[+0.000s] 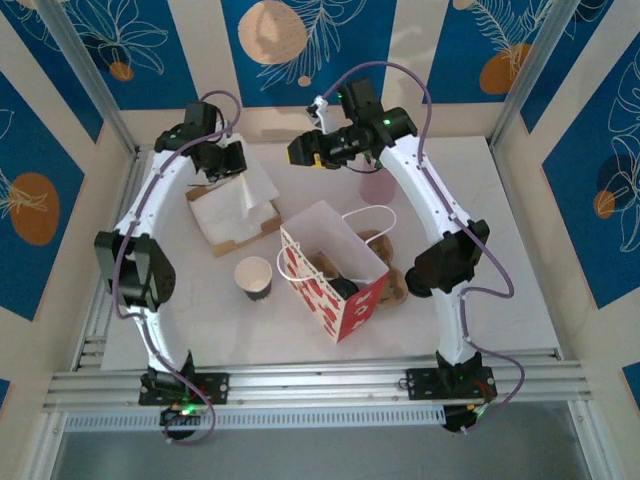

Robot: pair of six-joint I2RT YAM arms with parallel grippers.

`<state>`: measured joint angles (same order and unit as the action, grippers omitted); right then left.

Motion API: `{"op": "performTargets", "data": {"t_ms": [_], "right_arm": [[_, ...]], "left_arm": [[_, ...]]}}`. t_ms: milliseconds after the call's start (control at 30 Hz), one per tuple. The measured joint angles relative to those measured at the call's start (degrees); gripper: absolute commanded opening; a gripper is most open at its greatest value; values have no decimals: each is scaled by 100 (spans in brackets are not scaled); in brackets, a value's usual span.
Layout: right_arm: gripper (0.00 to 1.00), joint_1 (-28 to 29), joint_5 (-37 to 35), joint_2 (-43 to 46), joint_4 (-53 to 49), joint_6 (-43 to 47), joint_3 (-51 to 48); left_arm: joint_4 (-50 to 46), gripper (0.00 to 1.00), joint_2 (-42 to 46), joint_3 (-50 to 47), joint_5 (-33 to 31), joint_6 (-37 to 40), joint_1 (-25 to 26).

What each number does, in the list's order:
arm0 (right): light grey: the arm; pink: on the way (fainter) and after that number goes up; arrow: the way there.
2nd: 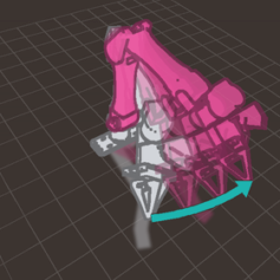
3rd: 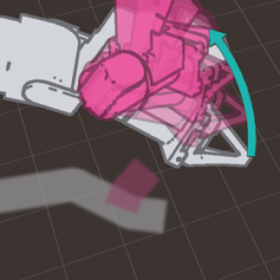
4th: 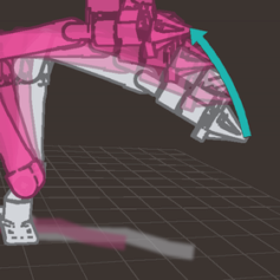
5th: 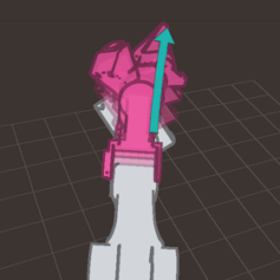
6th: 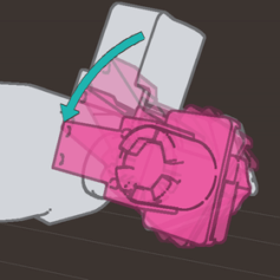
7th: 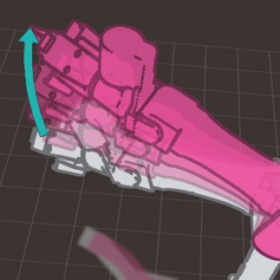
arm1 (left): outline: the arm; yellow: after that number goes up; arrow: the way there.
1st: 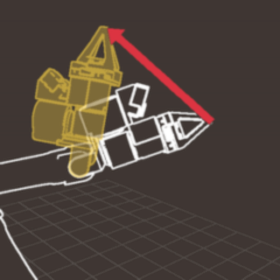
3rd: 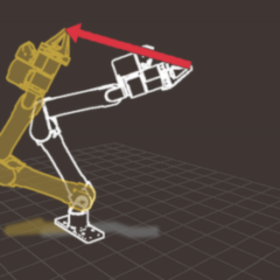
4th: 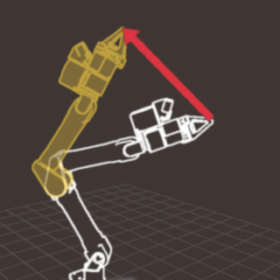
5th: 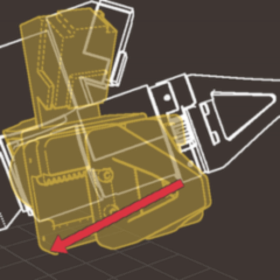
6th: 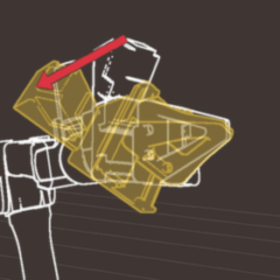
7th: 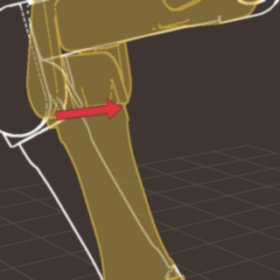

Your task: Pack the takeout coffee

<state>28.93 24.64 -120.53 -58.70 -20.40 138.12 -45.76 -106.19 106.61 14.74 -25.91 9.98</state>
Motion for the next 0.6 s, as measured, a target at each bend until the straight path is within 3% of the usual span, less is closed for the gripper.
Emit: {"op": "performTargets", "data": {"t_ms": [300, 600], "right_arm": [[67, 111, -81, 573, 511, 527, -610], [73, 107, -168, 994, 1360, 1707, -1154]], "left_arm": [[671, 0, 415, -201, 1587, -378, -33], [400, 0, 424, 221, 3042, -85, -260]]}}
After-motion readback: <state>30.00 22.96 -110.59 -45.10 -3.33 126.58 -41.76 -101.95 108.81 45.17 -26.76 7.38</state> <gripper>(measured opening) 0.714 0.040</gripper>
